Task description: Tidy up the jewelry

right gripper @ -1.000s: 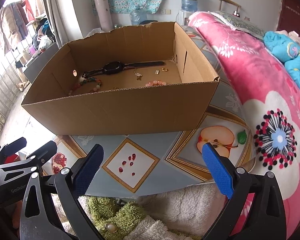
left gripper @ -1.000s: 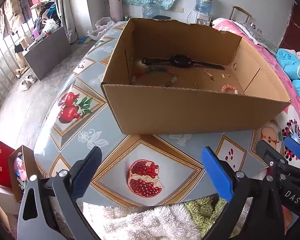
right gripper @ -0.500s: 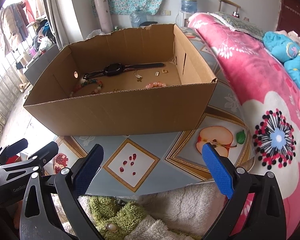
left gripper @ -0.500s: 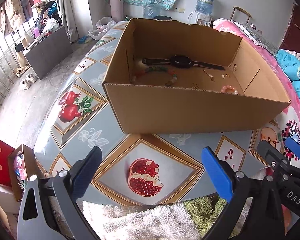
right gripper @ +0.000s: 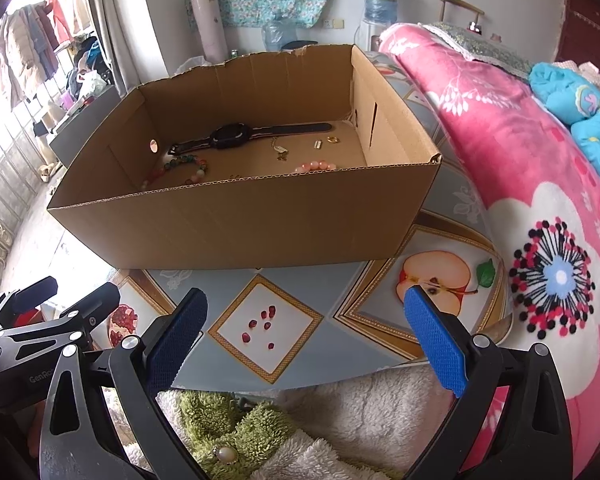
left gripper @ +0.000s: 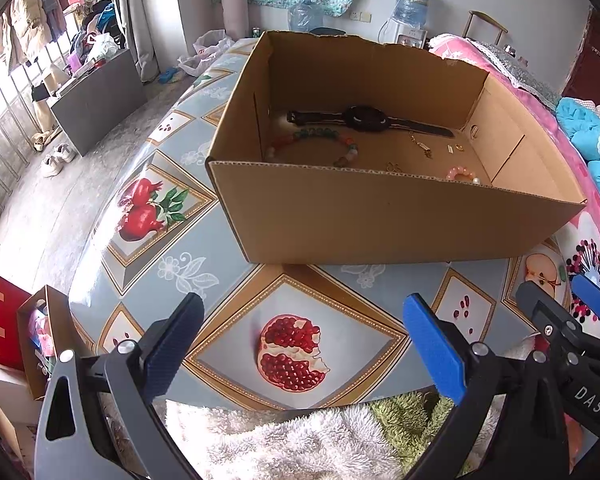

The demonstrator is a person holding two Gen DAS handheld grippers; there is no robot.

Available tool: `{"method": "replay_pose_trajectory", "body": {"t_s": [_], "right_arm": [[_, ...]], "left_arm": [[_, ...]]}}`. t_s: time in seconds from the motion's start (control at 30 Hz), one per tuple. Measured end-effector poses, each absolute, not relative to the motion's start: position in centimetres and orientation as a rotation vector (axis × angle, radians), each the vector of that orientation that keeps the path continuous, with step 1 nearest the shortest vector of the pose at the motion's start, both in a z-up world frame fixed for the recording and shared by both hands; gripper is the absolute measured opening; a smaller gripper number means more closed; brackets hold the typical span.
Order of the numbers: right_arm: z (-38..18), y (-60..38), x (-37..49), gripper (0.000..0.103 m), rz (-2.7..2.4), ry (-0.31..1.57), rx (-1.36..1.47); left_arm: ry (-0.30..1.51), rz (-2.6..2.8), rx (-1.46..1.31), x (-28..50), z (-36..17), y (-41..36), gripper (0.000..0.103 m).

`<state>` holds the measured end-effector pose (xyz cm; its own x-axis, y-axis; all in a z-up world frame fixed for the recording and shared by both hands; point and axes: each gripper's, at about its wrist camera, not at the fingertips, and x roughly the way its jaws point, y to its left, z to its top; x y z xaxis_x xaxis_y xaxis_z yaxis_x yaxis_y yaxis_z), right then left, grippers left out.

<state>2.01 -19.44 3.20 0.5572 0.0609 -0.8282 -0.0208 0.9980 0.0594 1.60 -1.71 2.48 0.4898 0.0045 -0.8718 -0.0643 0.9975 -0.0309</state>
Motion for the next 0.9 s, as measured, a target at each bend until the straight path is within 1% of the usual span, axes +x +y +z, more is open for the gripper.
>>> {"method": "replay_pose_trajectory", "body": {"t_s": [0.9], "right_arm": [[3.13, -19.78, 2.02, 0.095, 0.052, 0.977, 0.047]], "left_arm": [[1.058, 0.047, -0.057, 1.49, 2.49, -1.79, 0.098]]}}
